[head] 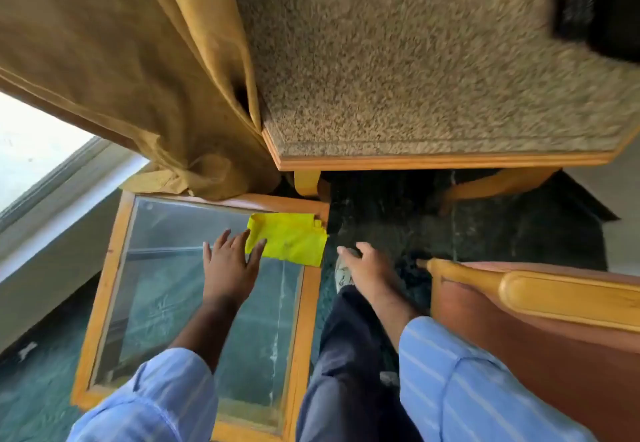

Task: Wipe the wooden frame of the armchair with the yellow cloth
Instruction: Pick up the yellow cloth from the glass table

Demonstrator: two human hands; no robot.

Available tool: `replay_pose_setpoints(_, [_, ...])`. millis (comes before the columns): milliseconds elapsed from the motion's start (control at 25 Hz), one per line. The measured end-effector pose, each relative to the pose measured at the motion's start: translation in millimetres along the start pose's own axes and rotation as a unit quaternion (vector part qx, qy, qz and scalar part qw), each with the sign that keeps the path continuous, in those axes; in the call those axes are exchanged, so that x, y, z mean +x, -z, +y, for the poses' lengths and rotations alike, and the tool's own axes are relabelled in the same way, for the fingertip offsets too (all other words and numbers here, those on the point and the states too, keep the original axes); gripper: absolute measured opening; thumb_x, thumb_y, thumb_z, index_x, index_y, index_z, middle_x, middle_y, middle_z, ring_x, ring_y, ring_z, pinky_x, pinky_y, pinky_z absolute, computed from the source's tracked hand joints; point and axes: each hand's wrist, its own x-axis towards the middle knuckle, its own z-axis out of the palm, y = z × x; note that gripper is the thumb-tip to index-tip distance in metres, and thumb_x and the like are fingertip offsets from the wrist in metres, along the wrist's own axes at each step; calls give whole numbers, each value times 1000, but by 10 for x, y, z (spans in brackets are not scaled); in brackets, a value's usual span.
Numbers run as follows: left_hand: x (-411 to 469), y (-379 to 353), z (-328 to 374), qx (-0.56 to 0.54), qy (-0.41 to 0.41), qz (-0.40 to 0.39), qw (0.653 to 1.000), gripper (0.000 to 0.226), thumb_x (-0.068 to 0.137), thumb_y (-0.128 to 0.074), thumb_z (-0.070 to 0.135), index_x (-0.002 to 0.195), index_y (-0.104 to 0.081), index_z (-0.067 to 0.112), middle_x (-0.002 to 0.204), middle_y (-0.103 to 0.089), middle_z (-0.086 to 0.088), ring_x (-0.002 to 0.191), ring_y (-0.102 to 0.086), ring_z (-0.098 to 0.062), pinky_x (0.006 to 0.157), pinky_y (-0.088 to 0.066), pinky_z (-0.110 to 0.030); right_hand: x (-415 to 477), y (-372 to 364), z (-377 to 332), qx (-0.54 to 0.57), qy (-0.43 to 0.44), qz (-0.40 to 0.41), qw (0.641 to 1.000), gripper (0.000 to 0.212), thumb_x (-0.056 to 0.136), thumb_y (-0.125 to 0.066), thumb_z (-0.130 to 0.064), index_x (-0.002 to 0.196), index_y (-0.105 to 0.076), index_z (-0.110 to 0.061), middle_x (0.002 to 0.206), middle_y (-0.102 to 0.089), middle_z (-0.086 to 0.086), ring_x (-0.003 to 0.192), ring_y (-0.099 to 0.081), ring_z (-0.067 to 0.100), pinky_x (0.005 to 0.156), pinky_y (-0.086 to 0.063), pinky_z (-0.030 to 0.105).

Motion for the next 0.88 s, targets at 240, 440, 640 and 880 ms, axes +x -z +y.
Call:
replay_pose_setpoints(240, [722, -782, -287, -81, 84, 4, 993, 42, 101, -66, 27, 120, -62, -9, 121, -66, -35, 114, -61, -50, 96, -48, -53, 841, -700, 49, 77, -61, -34, 995, 54, 92, -75, -45, 130, -68, -7, 132, -71, 16, 123, -65, 31, 93, -51, 30])
replay_pose_setpoints(440, [953, -1146, -354, -136, 179, 11, 974, 39, 97, -69, 33, 109, -64, -4, 109, -66, -31, 106, -62, -48, 86, -48, -49, 1057, -1043, -9, 82, -110, -10, 990, 44, 85, -84, -33, 114, -69, -5, 124, -73, 18, 113, -71, 35, 88, -61, 39])
replay_pose_setpoints(640, [719, -1101, -206, -213, 200, 46, 955, 27, 97, -68, 28, 80, -67, 7, 69, -59, -13, 76, -62, -41, 60, -36, -41, 959, -925, -25, 207, -151, -32, 966, 31, 80, -87, -23, 101, -75, -4, 111, -77, 17, 96, -74, 30, 72, -54, 30])
replay_pose_setpoints(880, [-36, -730, 459, -449, 148, 18, 881, 11, 97, -67, 10, 94, -70, 21, 96, -71, -10, 92, -64, -25, 84, -54, -44, 290, 283, 36, 308, -68, 22, 949, 19, 72, -78, -23, 80, -65, -13, 92, -73, 15, 90, -71, 33, 81, -61, 51])
